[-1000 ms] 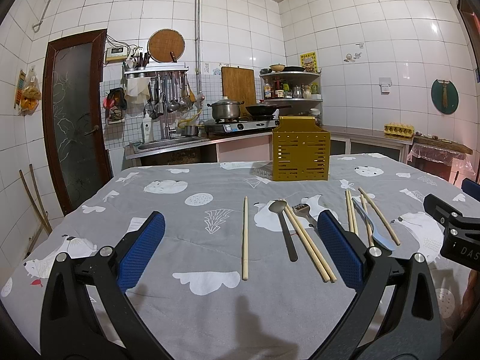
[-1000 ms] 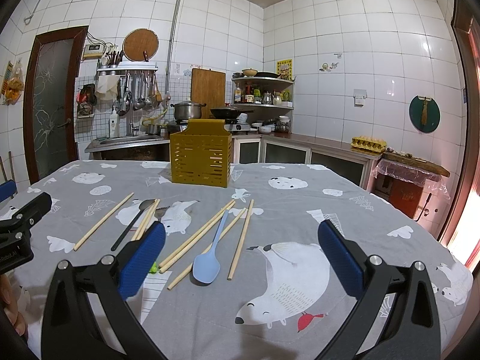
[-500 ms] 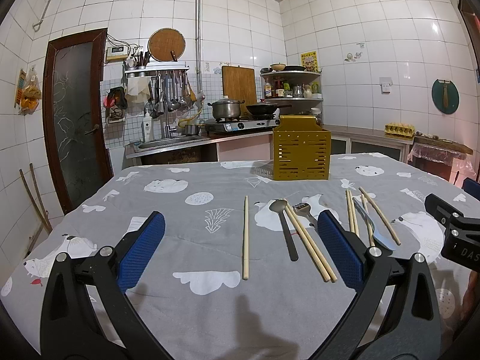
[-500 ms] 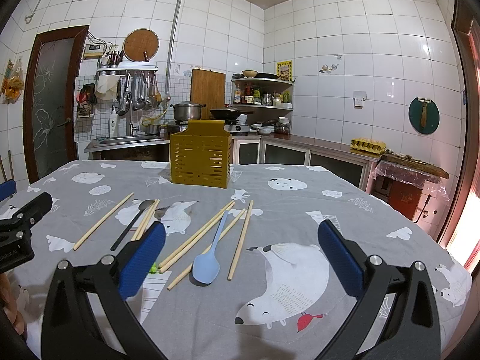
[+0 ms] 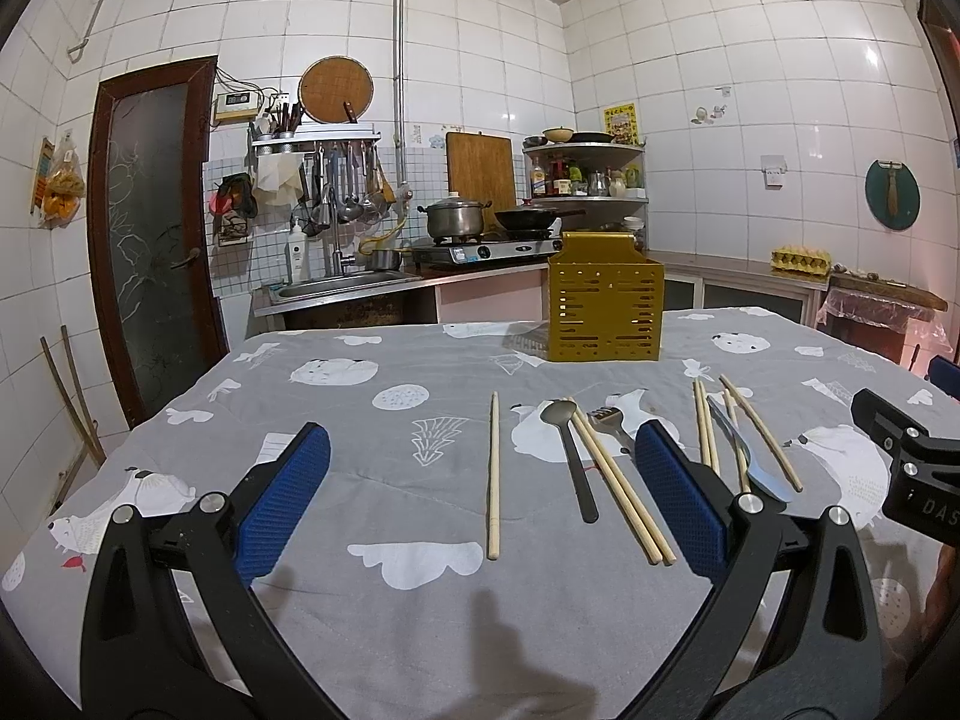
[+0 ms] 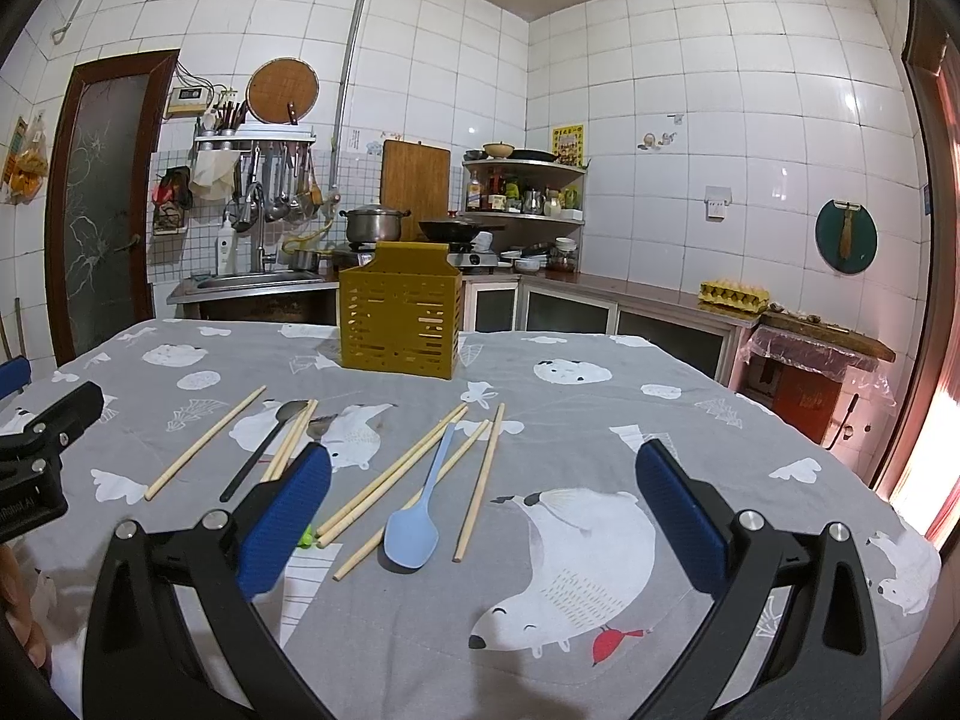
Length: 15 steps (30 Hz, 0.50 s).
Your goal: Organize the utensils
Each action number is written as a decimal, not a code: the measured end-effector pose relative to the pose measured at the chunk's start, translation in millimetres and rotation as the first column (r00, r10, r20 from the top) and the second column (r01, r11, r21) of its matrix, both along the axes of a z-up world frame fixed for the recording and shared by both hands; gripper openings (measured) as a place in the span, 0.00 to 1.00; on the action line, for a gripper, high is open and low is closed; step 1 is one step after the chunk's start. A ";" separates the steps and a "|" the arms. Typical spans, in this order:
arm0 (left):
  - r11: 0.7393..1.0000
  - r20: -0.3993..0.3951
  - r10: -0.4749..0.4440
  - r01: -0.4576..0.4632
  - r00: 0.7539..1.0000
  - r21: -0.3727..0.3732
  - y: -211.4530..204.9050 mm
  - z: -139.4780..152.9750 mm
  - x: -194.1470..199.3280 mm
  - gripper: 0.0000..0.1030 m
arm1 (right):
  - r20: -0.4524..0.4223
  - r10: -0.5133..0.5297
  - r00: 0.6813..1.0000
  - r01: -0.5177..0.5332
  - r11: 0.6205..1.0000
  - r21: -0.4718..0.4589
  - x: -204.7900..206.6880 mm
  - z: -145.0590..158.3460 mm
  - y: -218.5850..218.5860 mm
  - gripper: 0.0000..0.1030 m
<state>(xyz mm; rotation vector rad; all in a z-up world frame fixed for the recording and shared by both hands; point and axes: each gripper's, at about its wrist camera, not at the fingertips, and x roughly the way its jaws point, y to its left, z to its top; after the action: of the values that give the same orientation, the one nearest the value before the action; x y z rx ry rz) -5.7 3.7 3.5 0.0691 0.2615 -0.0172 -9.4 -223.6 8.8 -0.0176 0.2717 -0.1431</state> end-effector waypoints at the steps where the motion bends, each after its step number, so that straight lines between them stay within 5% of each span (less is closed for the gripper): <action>1: 1.000 -0.001 0.000 0.000 1.000 0.000 -0.2 0.3 0.4 0.95 | -0.002 0.000 1.000 0.000 1.000 0.001 1.4 0.3 -1.8 0.96; 15: 0.999 -0.058 0.000 -0.002 0.998 -0.037 11.3 -2.9 9.8 0.95 | 0.028 0.002 1.000 -0.002 1.000 -0.016 -1.5 2.3 -1.4 0.96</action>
<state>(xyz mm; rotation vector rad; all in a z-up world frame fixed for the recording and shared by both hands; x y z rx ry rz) 4.1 15.0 0.5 0.0317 0.3189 -0.0232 -10.9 -225.0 11.1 -0.0317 0.2421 -0.1433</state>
